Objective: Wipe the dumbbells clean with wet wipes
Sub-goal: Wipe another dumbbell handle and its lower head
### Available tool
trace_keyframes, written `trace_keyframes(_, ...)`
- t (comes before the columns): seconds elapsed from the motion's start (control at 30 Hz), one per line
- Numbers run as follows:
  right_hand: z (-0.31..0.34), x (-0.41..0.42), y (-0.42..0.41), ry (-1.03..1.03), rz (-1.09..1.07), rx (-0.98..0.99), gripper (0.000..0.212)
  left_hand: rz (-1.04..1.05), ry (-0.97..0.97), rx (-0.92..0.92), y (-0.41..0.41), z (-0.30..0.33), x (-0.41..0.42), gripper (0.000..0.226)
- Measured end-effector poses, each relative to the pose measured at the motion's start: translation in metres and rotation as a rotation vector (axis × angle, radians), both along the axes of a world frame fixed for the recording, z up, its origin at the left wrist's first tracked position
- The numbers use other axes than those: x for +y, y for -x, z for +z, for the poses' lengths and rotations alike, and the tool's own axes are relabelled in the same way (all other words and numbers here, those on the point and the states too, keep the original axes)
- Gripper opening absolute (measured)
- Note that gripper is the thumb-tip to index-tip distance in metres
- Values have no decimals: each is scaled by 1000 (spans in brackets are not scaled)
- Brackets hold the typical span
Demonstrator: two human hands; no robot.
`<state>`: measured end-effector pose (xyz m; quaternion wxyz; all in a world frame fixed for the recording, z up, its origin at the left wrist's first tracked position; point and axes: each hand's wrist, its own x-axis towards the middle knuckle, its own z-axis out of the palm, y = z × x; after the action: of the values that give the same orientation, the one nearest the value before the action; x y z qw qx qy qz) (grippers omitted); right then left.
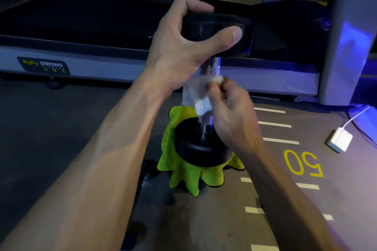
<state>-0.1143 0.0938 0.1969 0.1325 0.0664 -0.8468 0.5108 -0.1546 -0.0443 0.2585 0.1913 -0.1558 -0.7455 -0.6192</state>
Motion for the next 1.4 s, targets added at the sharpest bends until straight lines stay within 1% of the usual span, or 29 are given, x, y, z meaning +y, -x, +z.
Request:
trace_keyframes(0.07,14,-8,9,166,-40,52,28,-23,6,2,1,0,0,62)
trace_keyframes(0.1,16,-14,9,218,-57,64,30,-30,6,3,1,0,0,62)
trace_keyframes(0.13,15,-18,6,240,-63,37,33,-30,0,4,1,0,0,61)
trace_keyframes(0.23,1,-12,10,235,-1,-184,57,-54,-37,20,1,-1,-2,55)
trace_keyframes(0.3,8,-3,15,72,59,-276,65,-87,-54,26,0,-2,-2,53)
trace_keyframes(0.33,12,-1,18,14,68,-272,64,-92,-62,26,0,-2,-1,54)
trace_keyframes(0.37,14,-1,19,22,74,-226,56,-90,-66,25,-1,-2,-1,55)
trace_keyframes(0.43,19,-9,10,175,122,-36,36,-84,-56,22,-2,-1,0,56)
trace_keyframes(0.47,20,-12,4,180,150,54,31,-82,-51,22,-3,-1,0,57)
trace_keyframes(0.53,11,-6,-1,36,196,157,16,-83,-47,19,-5,-1,-1,58)
trace_keyframes(0.57,5,-1,-1,-59,212,140,5,-80,-46,18,-5,-1,-1,58)
trace_keyframes(0.67,-14,11,-15,-307,210,-90,23,-56,-46,15,-6,0,-1,56)
trace_keyframes(0.73,-21,18,-24,-406,201,-186,28,-51,-52,16,-8,0,0,55)
trace_keyframes(0.8,-21,31,-25,-395,238,-203,27,-61,-46,24,-10,-1,2,54)
trace_keyframes(0.83,-18,36,-24,-339,288,-207,25,-48,-41,29,-12,-2,3,56)
trace_keyframes(0.87,-16,40,-23,-271,345,-222,24,-14,-45,22,-12,-6,3,62)
trace_keyframes(0.9,-16,43,-23,-204,380,-231,24,20,-58,-10,-14,-13,3,74)
trace_keyframes(0.97,-20,42,-25,-128,362,-203,21,27,-107,-143,-19,-32,6,106)
trace_keyframes(1.0,-23,39,-25,-108,323,-166,17,5,-112,-220,-23,-44,8,115)
trace_keyframes(1.03,-27,36,-25,-109,273,-131,16,-18,-93,-286,-28,-56,11,114)
trace_keyframes(1.07,-31,34,-25,-126,220,-93,20,-32,-66,-338,-33,-66,13,102)
trace_keyframes(1.13,-36,29,-30,-153,147,-34,30,-3,-50,-380,-35,-78,20,60)
trace_keyframes(1.17,-37,27,-35,-140,124,-21,30,35,-57,-385,-36,-78,22,46)
trace_keyframes(1.2,-37,24,-42,-106,103,-19,28,63,-58,-389,-35,-77,23,40)
trace_keyframes(1.27,-37,19,-55,-48,57,-19,27,74,-61,-400,-37,-73,22,38)
trace_keyframes(1.33,-38,14,-69,28,40,7,27,49,-73,-394,-39,-72,17,24)
trace_keyframes(1.4,-38,7,-82,206,46,2,29,30,-98,-373,-44,-73,10,18)
